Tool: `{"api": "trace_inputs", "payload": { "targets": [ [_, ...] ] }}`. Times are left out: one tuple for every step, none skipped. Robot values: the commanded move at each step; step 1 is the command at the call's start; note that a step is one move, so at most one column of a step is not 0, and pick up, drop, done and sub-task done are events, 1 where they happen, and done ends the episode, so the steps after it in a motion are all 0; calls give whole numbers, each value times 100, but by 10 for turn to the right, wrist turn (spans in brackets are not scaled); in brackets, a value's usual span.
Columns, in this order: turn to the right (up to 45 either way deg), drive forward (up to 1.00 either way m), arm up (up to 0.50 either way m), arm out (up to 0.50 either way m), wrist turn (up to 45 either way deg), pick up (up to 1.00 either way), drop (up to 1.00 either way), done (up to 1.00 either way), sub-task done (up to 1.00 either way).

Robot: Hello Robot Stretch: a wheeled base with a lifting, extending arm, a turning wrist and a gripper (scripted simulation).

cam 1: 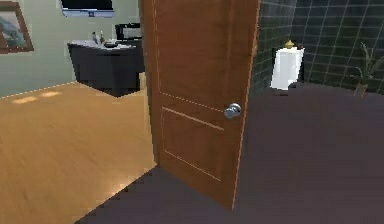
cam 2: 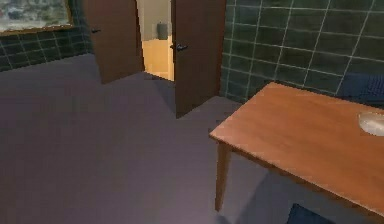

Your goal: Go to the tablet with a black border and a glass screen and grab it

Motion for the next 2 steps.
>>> {"api": "trace_inputs", "payload": {
  "targets": [
    [0, 25, 0, 0, 0, 0, 0, 0, 0],
    [-450, 0, 0, 0, 0, 0, 0, 0, 0]
  ]
}}
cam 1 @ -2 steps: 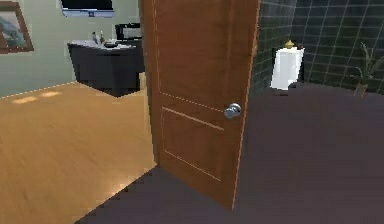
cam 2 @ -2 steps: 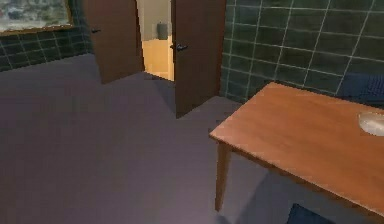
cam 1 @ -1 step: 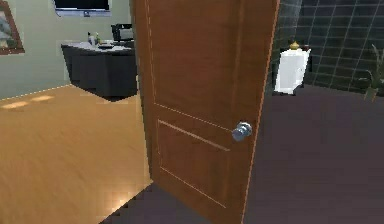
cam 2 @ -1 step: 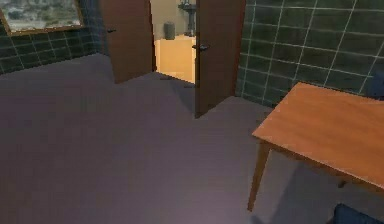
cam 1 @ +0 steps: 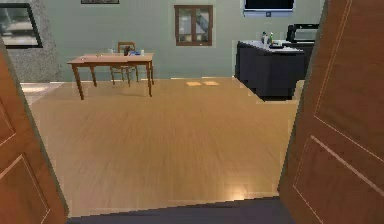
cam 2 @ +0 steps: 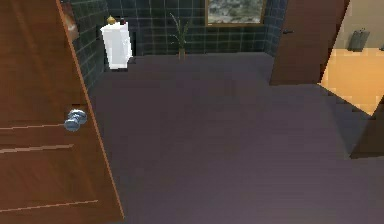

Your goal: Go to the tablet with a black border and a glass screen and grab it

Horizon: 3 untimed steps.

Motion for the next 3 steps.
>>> {"api": "trace_inputs", "payload": {
  "targets": [
    [-60, 0, 0, 0, 0, 0, 0, 0, 0],
    [0, 100, 0, 0, 0, 0, 0, 0, 0],
    [-60, 0, 0, 0, 0, 0, 0, 0, 0]
  ]
}}
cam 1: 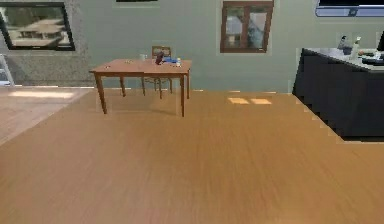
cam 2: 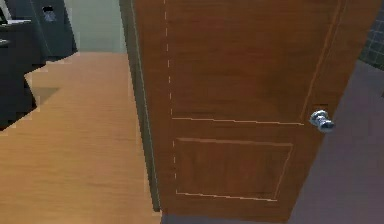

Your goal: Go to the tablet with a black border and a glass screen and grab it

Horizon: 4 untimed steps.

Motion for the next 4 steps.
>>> {"api": "trace_inputs", "payload": {
  "targets": [
    [0, 45, 0, 0, 0, 0, 0, 0, 0],
    [-450, 0, 0, 0, 0, 0, 0, 0, 0],
    [0, 70, 0, 0, 0, 0, 0, 0, 0],
    [-90, 0, 0, 0, 0, 0, 0, 0, 0]
  ]
}}
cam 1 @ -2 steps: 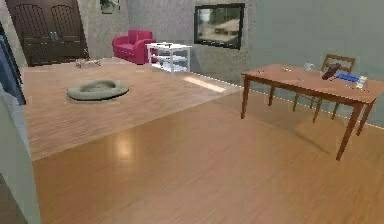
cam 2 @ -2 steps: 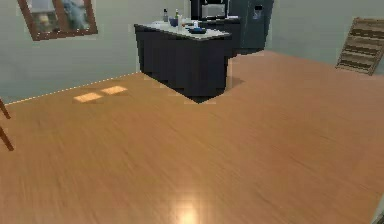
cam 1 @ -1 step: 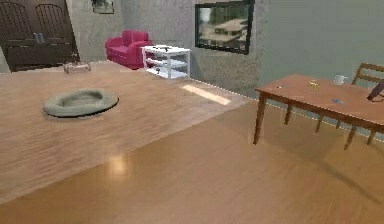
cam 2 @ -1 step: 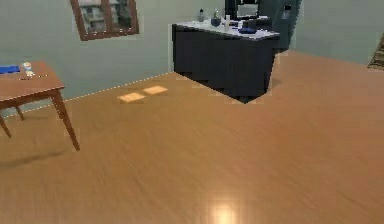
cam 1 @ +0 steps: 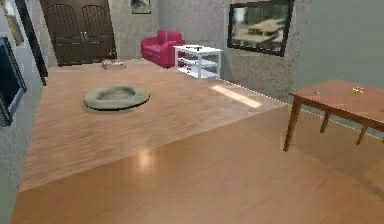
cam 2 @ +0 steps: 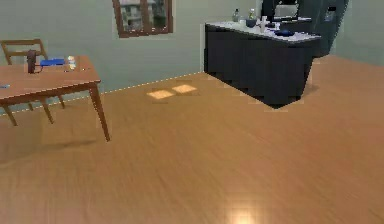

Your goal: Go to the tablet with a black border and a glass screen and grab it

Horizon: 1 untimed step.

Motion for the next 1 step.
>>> {"api": "trace_inputs", "payload": {
  "targets": [
    [0, 100, 0, 0, 0, 0, 0, 0, 0]
  ]
}}
